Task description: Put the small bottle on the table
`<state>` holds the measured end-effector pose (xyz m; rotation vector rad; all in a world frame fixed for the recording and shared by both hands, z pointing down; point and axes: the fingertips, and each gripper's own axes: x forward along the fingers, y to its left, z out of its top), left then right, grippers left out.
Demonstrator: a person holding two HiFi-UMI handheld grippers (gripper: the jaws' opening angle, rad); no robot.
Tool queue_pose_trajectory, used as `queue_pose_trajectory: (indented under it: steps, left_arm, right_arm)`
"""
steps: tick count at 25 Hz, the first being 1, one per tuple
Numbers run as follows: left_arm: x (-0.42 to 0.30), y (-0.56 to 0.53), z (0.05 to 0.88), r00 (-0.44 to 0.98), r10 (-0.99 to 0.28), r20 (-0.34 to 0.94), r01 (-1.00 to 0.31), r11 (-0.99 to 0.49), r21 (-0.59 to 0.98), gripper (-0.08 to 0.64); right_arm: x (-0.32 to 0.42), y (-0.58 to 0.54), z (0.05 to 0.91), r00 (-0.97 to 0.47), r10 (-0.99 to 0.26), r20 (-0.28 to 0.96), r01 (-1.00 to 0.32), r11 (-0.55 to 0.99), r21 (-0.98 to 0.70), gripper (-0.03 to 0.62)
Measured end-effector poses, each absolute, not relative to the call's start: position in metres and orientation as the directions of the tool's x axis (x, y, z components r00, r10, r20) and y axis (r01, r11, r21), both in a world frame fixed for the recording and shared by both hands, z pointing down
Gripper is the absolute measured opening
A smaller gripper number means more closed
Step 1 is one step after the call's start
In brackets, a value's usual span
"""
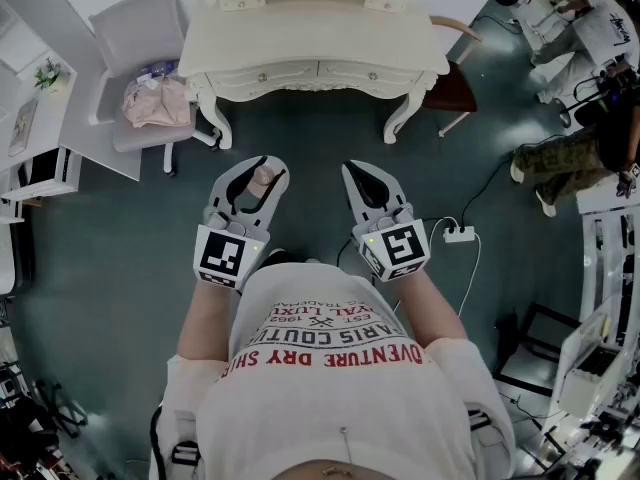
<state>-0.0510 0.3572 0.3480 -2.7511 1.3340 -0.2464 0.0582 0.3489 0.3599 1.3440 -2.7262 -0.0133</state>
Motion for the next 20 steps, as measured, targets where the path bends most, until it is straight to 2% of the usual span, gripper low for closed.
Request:
queue_pose_trajectory:
  steps: [20]
  left_arm:
    - [-0.032,0.35,0.361,0.594,-0.795,0.122,-0.785,-0.606,-0.126,0.141]
  right_arm:
    - [0.077,0.338,0.372,-0.623,-0.778,0.079,-0.78,0.626,0.01,-0.002]
